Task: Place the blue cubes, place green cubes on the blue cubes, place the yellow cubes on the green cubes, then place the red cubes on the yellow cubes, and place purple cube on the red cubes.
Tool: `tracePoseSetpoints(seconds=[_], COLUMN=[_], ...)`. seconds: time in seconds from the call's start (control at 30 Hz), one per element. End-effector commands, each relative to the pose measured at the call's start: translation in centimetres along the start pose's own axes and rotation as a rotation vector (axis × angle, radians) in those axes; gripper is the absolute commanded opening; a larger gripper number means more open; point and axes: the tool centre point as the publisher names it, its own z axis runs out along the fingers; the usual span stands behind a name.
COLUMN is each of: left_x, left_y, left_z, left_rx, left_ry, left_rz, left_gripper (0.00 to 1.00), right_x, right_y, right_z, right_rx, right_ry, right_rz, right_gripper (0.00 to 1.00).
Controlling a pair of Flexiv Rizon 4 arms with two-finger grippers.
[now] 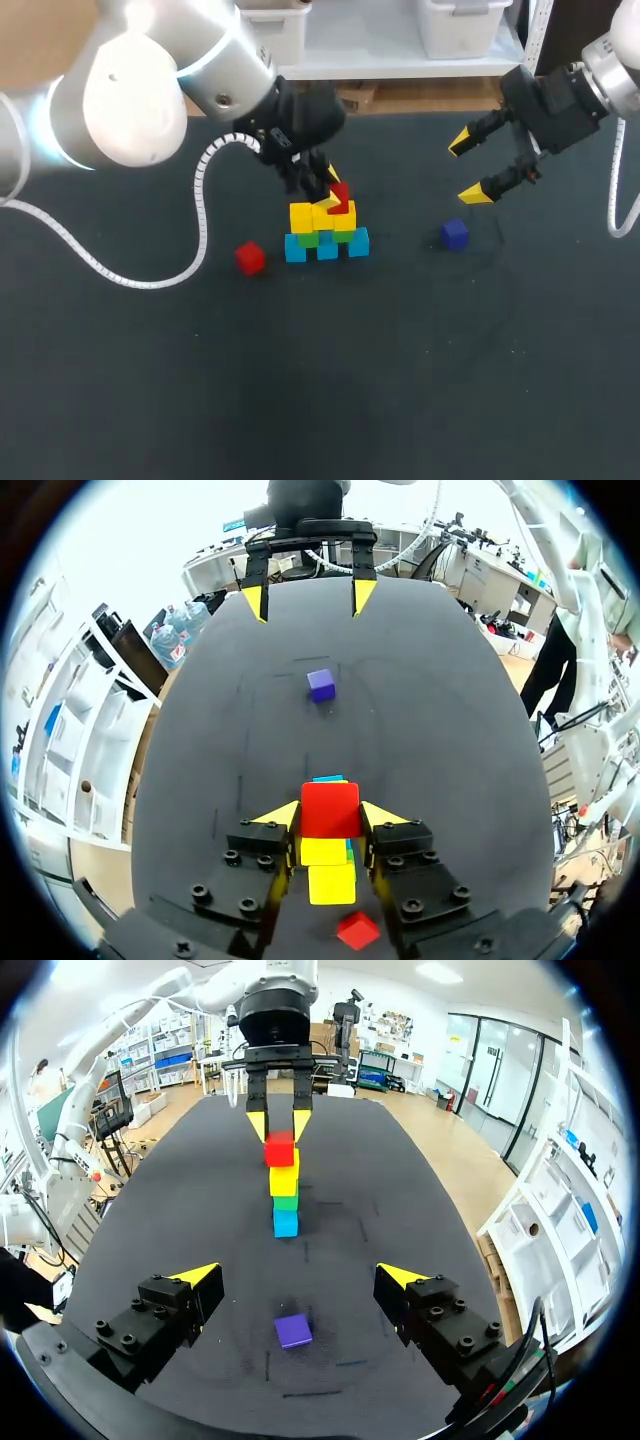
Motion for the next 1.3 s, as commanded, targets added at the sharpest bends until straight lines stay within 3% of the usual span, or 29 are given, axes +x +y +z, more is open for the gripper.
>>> tracePoseSetpoints(seconds=[0.03, 1.3], left_x=[0.05, 0.46], left_y=[0.16, 0.45], left_z=[0.03, 0.03], left_rx=[0.003, -0.001], left_ry=[0.000, -0.004], left_rz=[-0.001, -0.009], left_gripper=[0.00, 0.00], right_x=[0.03, 0.03], right_y=[-0.07, -0.07], right_z=[0.05, 0.05], right_rx=[-0.001, -0.001], right_ry=[-0.002, -0.002], right_rz=[-0.001, -0.001], right_gripper=[1.00, 1.00])
